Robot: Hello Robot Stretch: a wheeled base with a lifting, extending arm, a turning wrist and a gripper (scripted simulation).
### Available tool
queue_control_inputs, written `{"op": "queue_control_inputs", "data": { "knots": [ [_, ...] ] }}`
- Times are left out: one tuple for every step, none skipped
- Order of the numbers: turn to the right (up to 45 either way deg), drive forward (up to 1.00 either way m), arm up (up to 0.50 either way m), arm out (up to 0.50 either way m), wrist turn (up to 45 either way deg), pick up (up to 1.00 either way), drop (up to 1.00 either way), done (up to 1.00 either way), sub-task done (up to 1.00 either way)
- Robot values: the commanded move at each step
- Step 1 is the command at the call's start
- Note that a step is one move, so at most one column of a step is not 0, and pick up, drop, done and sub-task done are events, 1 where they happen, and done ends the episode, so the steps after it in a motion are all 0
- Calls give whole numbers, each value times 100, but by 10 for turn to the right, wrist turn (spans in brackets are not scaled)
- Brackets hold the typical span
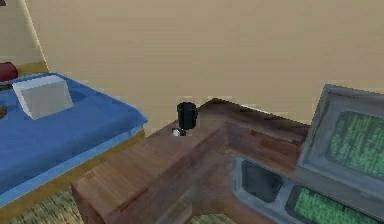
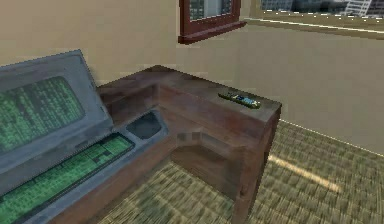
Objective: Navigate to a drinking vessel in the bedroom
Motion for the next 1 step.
{"op": "queue_control_inputs", "data": {
  "knots": [
    [0, 0, 0, 0, 0, 0, 0, 100, 0]
  ]
}}
